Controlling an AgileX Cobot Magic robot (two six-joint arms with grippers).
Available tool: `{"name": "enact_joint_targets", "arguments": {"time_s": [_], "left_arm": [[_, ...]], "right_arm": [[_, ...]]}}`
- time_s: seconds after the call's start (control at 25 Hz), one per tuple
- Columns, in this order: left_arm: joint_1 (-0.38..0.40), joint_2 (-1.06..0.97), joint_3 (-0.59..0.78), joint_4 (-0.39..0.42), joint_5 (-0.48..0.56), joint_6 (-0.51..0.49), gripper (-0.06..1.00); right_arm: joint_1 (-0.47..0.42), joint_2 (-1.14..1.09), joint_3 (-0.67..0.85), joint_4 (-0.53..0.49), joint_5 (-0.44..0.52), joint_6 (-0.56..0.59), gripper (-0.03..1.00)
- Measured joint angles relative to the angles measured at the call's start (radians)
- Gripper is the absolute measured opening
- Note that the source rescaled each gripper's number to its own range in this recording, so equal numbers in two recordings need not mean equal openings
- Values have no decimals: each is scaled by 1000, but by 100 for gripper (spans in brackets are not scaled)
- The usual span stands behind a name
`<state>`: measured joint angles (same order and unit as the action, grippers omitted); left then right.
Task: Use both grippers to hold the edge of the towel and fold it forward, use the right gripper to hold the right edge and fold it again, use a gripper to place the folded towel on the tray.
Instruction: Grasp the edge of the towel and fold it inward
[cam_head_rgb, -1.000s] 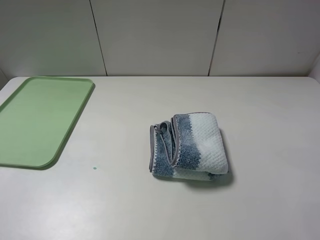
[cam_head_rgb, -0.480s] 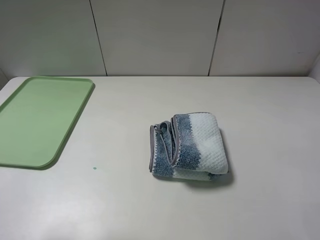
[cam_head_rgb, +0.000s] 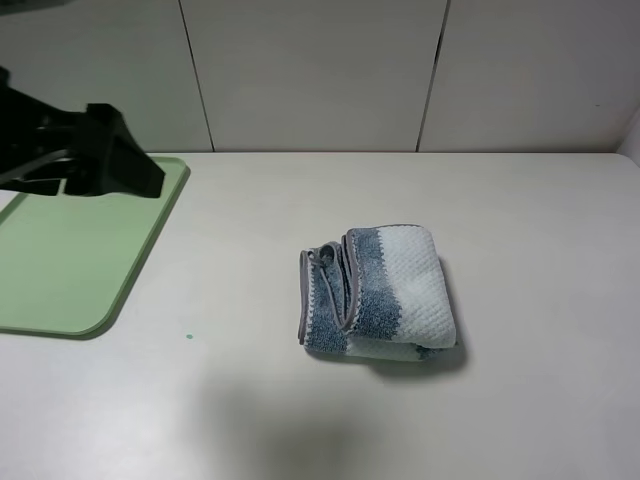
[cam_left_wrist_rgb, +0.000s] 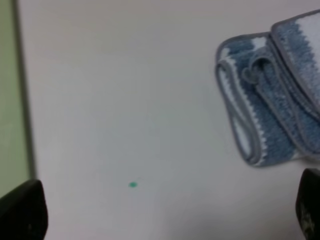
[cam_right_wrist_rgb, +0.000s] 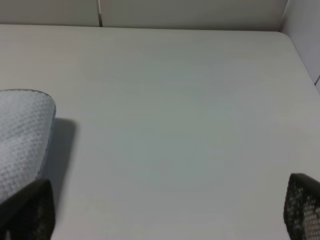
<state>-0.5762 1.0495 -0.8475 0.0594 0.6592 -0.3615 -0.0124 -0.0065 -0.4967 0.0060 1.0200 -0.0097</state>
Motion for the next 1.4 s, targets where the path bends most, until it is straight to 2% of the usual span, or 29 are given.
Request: {"name": "enact_joint_targets", "arguments": {"time_s": [0.32,0.48,0.72,1.08,1.28,1.4], "left_arm": [[-6,275,-121,-151,-54,53,100],[-40,393,-191,-160,-58,45,100],[-104,536,-281,-164,-70,-26,100],[-177,678,-297,-166,-163,-171,100],[-188,749,-297,-168,-236,-216,100],[-188,789,-307,-168,-245,-231,100]], "right_arm": [[0,0,0,0,0,0,100],[0,0,0,0,0,0,100],[0,0,0,-6,0,0,100],[0,0,0,0,0,0,100],[0,0,0,0,0,0,100],[0,0,0,0,0,0,100]]}}
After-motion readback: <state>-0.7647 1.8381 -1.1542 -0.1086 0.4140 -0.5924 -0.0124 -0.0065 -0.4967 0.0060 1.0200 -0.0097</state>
